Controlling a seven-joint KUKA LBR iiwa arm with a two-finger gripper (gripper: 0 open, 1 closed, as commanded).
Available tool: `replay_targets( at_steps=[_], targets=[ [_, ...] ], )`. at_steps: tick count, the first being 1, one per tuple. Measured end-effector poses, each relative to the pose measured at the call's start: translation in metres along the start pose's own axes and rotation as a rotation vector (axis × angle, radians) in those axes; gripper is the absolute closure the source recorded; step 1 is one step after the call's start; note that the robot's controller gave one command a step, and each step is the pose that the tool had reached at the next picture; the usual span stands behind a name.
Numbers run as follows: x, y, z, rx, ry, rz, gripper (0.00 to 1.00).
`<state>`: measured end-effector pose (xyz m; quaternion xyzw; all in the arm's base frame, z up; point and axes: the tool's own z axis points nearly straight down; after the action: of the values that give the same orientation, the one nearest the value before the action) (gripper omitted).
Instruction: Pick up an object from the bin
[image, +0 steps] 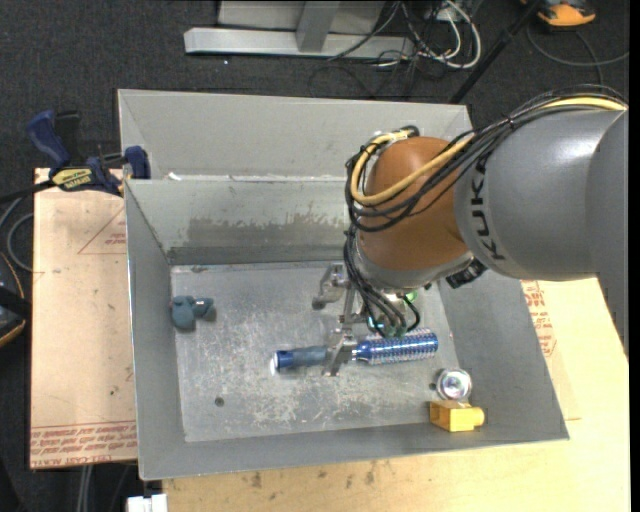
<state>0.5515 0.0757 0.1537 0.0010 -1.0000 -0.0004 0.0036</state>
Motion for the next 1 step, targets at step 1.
replay_targets(
  at_steps=[1],
  targets=[
    [0.0058,0.0116,0.0786,0.001,-0.016,-0.331,0.00]
  ],
)
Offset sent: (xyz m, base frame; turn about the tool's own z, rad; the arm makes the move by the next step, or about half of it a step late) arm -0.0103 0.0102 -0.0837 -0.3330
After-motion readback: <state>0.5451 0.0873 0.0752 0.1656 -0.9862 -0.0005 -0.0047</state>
